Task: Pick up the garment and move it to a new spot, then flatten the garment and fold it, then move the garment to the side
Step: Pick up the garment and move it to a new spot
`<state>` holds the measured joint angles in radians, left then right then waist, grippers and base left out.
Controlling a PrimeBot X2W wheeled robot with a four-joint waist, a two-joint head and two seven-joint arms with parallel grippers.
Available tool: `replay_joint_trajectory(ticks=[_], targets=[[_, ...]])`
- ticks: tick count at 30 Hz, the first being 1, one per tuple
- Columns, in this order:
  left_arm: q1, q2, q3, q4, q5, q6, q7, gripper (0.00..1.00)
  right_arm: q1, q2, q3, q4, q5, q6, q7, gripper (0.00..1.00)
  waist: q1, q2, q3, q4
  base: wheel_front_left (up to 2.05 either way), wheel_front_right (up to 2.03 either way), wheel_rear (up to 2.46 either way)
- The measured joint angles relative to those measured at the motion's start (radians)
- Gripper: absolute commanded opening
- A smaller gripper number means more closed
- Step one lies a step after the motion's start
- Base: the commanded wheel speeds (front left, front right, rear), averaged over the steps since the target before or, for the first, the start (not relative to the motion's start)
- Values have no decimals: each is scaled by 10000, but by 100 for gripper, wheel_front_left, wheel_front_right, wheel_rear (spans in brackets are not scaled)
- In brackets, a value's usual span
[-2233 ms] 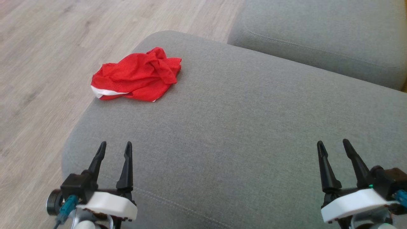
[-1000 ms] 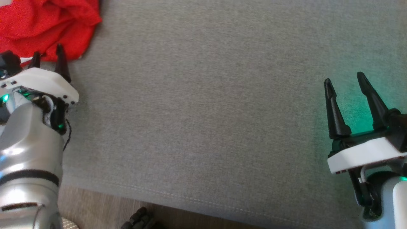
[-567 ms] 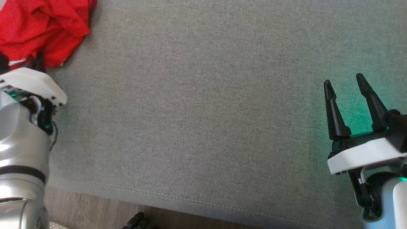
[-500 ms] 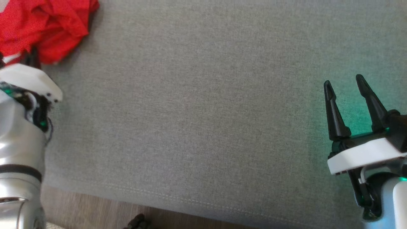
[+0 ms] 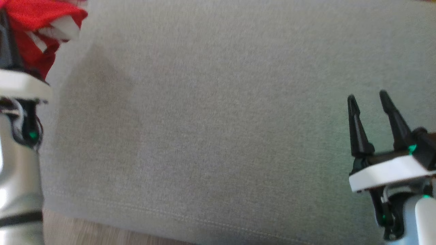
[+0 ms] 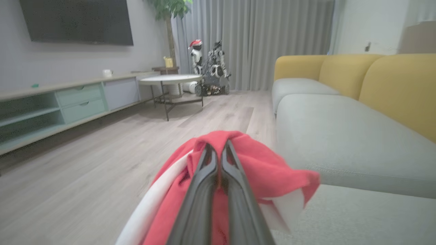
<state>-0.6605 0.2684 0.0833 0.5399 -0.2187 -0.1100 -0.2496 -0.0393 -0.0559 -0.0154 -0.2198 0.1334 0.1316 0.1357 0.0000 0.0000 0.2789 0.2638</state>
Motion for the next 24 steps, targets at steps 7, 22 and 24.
replay_joint_trajectory(ticks=[7, 22, 24], targets=[[2484, -556, -159, -2876, 305, -46, -52, 0, 598, 79, -127, 336, 612, 0, -382, 100, 0, 0, -976, -387, 0, 0, 0], [5246, -1273, -1804, -5902, 176, -54, 677, 0, 902, 104, 2, 717, 1235, 0, -984, 100, 0, 0, -1218, -2328, 0, 0, 0], [5212, -1379, -2182, -5862, 138, -61, 698, 0, 890, 105, 38, 757, 1281, 0, -1012, 100, 0, 0, -1178, -2696, 0, 0, 0]])
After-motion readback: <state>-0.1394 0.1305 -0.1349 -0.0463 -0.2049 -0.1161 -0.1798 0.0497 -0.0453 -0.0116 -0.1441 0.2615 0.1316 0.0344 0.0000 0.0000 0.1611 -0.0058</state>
